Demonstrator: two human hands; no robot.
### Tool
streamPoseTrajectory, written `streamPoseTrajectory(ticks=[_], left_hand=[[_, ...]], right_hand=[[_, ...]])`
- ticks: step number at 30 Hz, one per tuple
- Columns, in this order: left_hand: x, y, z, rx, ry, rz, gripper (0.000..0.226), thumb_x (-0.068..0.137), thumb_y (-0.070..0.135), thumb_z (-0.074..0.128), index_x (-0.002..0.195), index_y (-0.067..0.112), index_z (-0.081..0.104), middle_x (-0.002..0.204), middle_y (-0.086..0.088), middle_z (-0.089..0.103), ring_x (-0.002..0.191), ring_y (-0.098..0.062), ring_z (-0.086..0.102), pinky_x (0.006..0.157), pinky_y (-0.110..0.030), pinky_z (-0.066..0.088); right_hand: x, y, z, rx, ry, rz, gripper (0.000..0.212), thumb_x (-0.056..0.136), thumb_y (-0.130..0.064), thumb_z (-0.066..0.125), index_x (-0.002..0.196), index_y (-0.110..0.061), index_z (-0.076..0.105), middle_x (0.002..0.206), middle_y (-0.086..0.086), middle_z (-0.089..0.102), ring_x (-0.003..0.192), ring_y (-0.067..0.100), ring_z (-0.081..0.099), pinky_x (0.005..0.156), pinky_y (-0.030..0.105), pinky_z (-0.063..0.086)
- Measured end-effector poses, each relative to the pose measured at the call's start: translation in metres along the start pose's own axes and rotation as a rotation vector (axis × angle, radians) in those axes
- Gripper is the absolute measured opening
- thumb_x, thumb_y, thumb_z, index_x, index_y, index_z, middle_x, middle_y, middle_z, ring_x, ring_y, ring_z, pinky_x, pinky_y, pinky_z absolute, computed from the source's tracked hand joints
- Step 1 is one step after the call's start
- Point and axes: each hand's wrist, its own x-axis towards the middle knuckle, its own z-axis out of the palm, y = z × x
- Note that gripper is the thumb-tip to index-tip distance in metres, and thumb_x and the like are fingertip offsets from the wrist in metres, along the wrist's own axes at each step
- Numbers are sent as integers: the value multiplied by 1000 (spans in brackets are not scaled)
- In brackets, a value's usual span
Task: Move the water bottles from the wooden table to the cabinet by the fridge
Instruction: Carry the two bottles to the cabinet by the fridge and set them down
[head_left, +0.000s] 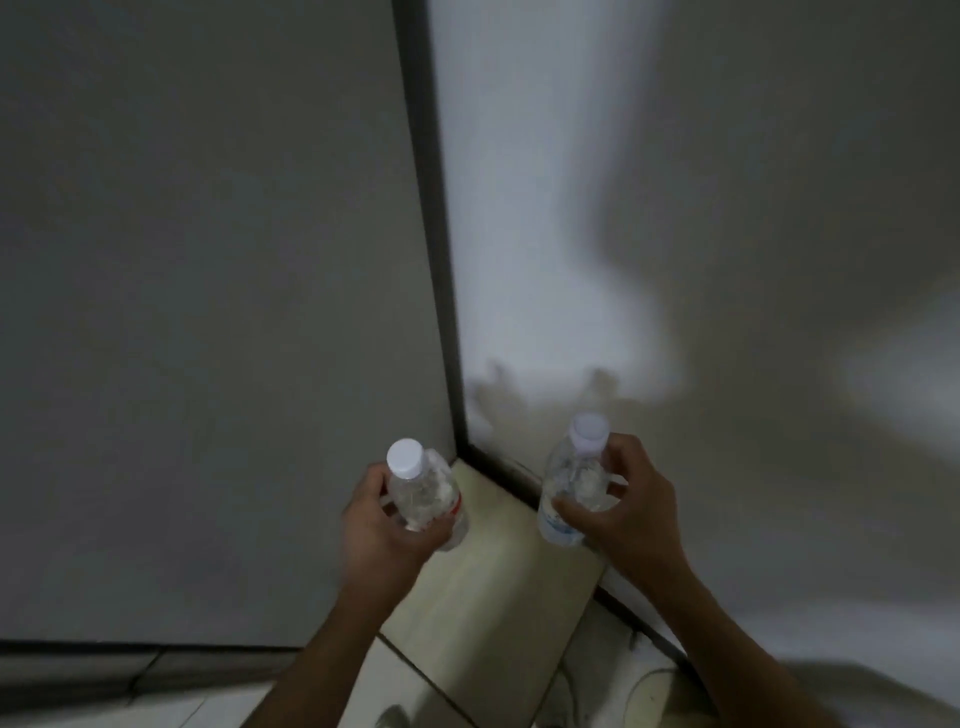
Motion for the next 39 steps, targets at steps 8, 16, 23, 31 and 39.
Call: streamPoseTrajectory(ticks=[8, 16, 23, 31, 39], left_hand=[[-3, -25, 5, 77, 144, -72, 67, 58, 4, 94, 112, 18, 57, 102, 10, 64, 89, 10, 63, 69, -2, 47], [-5, -93, 7, 132, 188, -149, 68, 57, 14, 96, 109, 30, 56, 100, 20, 64, 91, 0, 63, 72, -13, 48], [2, -167, 18, 173, 183, -170, 68, 56, 17, 97, 110, 29, 57, 101, 16, 65, 93, -3, 64, 75, -14, 49], [19, -245, 45, 165, 200, -208, 70, 56, 18, 97, 111, 31, 56, 104, 17, 63, 96, 4, 61, 79, -7, 46], [41, -283, 67, 162, 164, -252, 72, 57, 14, 96, 111, 31, 53, 99, 25, 57, 91, 8, 57, 72, -3, 44]], right_hand=[[42, 25, 26, 69, -180, -31, 60, 62, -27, 90, 111, -22, 57, 103, -9, 67, 92, 4, 67, 77, 17, 56], [44, 52, 77, 67, -237, -49, 63, 59, -16, 94, 110, -23, 58, 103, -10, 68, 90, 3, 67, 75, 14, 55], [43, 97, 125, 66, -270, -82, 64, 61, -13, 93, 115, -18, 58, 107, -3, 68, 96, 6, 67, 79, 15, 56], [42, 151, 168, 58, -297, -87, 66, 61, -16, 93, 114, -27, 56, 107, -13, 67, 95, 6, 67, 78, 15, 55], [36, 187, 192, 48, -322, -54, 69, 59, -13, 94, 119, -17, 59, 109, -2, 69, 97, 11, 68, 81, 16, 56]])
